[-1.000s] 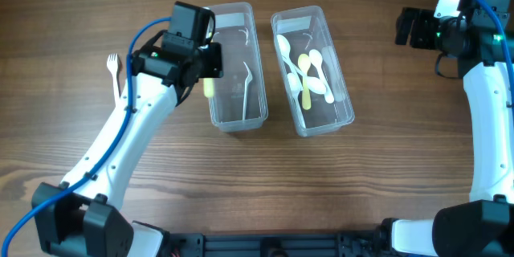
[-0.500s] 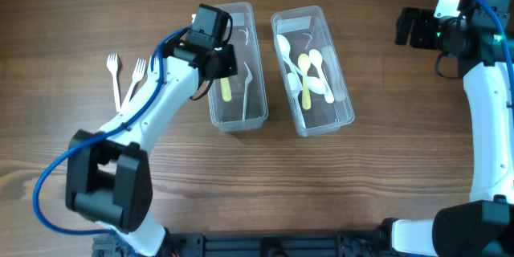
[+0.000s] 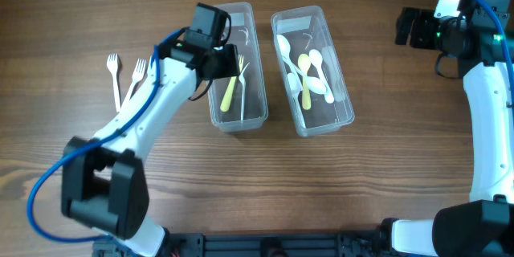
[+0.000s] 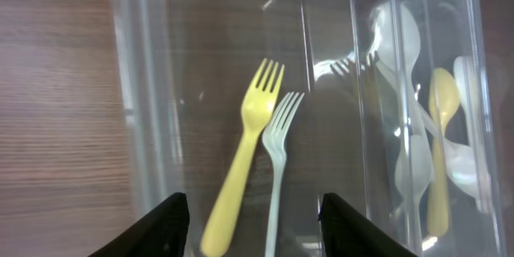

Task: Pack container
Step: 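Place the cream fork into the left container, then grasp the light-blue fork with the left gripper, then place the light-blue fork into the left container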

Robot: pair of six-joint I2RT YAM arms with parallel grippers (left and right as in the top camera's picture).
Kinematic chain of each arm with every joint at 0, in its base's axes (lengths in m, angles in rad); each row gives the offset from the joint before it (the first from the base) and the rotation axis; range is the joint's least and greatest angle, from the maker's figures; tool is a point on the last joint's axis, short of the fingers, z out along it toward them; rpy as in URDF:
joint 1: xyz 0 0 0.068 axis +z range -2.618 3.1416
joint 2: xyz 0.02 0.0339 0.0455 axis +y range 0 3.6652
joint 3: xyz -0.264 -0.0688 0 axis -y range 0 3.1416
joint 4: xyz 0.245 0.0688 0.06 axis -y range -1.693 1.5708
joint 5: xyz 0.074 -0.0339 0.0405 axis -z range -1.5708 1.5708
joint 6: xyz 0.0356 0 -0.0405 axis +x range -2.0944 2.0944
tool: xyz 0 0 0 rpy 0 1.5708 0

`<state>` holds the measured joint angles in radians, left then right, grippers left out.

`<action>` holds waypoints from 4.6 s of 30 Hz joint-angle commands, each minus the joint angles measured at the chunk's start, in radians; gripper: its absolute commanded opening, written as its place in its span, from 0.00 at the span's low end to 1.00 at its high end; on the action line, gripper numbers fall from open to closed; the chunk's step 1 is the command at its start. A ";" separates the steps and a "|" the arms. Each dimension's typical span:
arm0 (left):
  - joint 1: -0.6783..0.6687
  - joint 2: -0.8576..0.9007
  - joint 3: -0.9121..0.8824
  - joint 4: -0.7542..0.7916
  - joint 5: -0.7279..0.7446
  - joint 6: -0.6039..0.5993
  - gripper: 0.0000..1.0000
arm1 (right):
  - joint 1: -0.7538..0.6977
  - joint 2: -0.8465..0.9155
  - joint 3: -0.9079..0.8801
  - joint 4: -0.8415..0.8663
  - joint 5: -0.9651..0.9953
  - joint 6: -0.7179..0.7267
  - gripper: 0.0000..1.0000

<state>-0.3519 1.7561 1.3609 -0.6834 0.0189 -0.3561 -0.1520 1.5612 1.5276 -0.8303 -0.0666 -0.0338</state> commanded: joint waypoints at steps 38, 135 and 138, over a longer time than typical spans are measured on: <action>0.389 0.175 -0.005 -0.094 -0.098 0.431 0.54 | 0.003 0.000 0.009 0.003 0.008 0.008 1.00; 0.032 0.051 0.074 -0.087 0.179 0.079 0.18 | 0.003 0.000 0.009 0.003 0.008 0.008 1.00; 0.033 0.071 0.074 -0.069 0.179 0.079 0.47 | 0.003 0.000 0.009 0.003 0.008 0.008 1.00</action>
<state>-0.3183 1.8080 1.4246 -0.7696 0.2024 -0.2687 -0.1520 1.5612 1.5276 -0.8303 -0.0666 -0.0338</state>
